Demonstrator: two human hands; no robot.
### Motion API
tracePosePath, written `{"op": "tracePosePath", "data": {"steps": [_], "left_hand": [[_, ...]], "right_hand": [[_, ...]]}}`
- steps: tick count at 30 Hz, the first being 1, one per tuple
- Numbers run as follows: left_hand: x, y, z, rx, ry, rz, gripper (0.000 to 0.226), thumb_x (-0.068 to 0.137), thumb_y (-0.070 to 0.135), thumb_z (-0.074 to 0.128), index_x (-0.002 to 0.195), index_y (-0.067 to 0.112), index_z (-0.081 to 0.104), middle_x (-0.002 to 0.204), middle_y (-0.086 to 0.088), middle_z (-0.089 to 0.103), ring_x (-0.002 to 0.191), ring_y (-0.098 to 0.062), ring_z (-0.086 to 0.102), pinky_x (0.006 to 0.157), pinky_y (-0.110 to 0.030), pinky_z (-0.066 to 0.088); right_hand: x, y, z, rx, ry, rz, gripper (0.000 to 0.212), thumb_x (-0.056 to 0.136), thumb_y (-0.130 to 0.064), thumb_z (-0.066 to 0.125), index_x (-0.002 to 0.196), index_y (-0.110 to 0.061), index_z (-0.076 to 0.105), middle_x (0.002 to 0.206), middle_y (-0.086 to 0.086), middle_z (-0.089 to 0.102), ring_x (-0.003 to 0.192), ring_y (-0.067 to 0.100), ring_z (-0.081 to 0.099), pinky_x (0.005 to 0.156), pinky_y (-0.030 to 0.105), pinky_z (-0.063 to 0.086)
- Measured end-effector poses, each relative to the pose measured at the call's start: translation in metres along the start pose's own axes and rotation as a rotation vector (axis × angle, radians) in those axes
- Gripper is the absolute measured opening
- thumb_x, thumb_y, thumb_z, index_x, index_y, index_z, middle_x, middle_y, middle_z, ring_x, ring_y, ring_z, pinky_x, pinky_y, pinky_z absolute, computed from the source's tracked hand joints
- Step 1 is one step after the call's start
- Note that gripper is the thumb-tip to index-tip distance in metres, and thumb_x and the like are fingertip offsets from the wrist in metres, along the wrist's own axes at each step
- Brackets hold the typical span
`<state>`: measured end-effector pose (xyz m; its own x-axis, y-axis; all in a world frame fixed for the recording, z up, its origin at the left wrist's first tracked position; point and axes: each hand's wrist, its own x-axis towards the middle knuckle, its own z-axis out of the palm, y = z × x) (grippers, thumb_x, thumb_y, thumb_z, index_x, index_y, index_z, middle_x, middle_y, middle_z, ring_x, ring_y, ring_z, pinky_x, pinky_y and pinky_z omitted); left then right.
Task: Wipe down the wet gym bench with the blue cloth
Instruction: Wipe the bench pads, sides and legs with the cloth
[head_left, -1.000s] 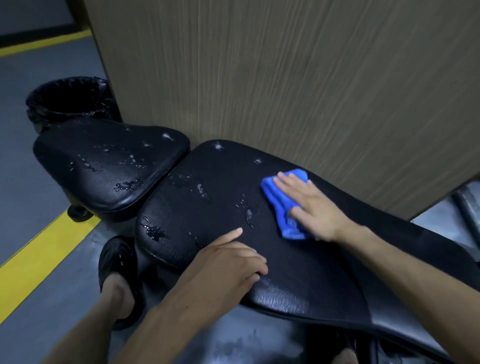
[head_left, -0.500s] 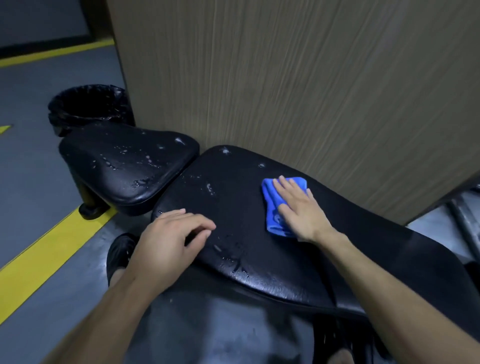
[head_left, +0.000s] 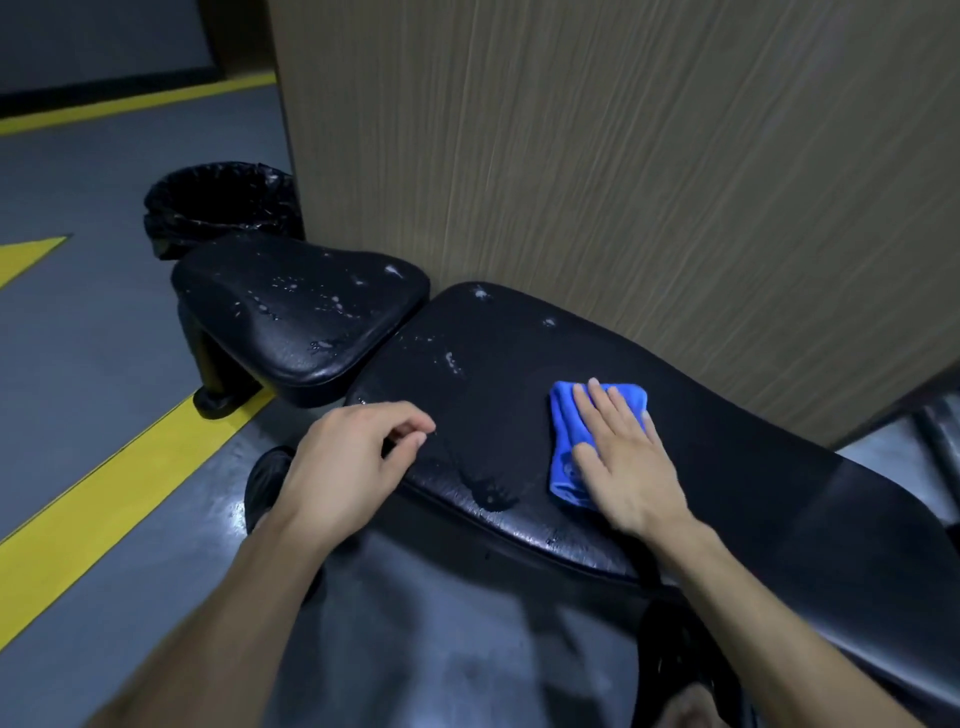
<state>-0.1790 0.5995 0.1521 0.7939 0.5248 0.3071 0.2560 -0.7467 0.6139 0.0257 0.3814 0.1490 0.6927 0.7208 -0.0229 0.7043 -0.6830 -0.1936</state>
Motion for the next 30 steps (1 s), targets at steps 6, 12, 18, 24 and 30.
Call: {"op": "tracePosePath", "data": {"steps": [6, 12, 18, 24, 30], "left_hand": [[-0.009, -0.015, -0.006, 0.005, 0.014, -0.102, 0.013, 0.090, 0.029, 0.067, 0.096, 0.040, 0.067, 0.082, 0.025, 0.069, 0.079, 0.004, 0.065, 0.066, -0.022, 0.050], [-0.019, -0.031, -0.016, 0.037, 0.034, -0.262, 0.016, 0.089, 0.023, 0.065, 0.096, 0.037, 0.070, 0.085, 0.021, 0.072, 0.084, -0.004, 0.068, 0.074, -0.030, 0.055], [-0.020, -0.043, -0.021, 0.077, 0.056, -0.352, 0.026, 0.091, 0.016, 0.051, 0.100, 0.035, 0.067, 0.093, 0.020, 0.073, 0.095, -0.013, 0.068, 0.079, -0.036, 0.054], [-0.017, -0.040, -0.023, 0.091, 0.063, -0.434, 0.031, 0.090, 0.008, 0.048, 0.103, 0.031, 0.066, 0.097, 0.016, 0.073, 0.101, -0.018, 0.066, 0.082, -0.038, 0.053], [-0.014, -0.041, -0.014, 0.051, 0.000, -0.468, 0.036, 0.089, 0.015, 0.044, 0.111, 0.035, 0.063, 0.099, 0.016, 0.071, 0.099, -0.021, 0.065, 0.087, -0.043, 0.054]], "right_hand": [[-0.046, -0.063, 0.018, -0.060, -0.020, -0.260, 0.077, 0.089, -0.051, 0.020, 0.160, -0.027, 0.003, 0.167, -0.008, -0.007, 0.153, 0.011, -0.012, 0.124, 0.044, 0.001], [-0.093, -0.049, 0.029, -0.248, 0.074, -0.274, 0.082, 0.089, -0.048, 0.046, 0.159, -0.016, 0.019, 0.167, 0.004, 0.014, 0.154, 0.024, 0.011, 0.119, 0.054, 0.023], [-0.029, -0.124, 0.047, -0.240, 0.103, -0.403, 0.089, 0.081, -0.051, 0.049, 0.157, -0.014, 0.025, 0.165, 0.011, 0.022, 0.151, 0.032, 0.023, 0.117, 0.058, 0.026], [0.016, -0.159, 0.048, -0.197, 0.021, -0.463, 0.088, 0.083, -0.057, 0.043, 0.159, -0.022, 0.016, 0.168, 0.003, 0.008, 0.155, 0.022, 0.006, 0.121, 0.052, 0.015], [-0.063, -0.094, 0.043, -0.312, 0.064, -0.548, 0.092, 0.077, -0.042, 0.057, 0.159, -0.021, 0.021, 0.167, 0.005, 0.013, 0.154, 0.025, 0.012, 0.119, 0.051, 0.024]]}}
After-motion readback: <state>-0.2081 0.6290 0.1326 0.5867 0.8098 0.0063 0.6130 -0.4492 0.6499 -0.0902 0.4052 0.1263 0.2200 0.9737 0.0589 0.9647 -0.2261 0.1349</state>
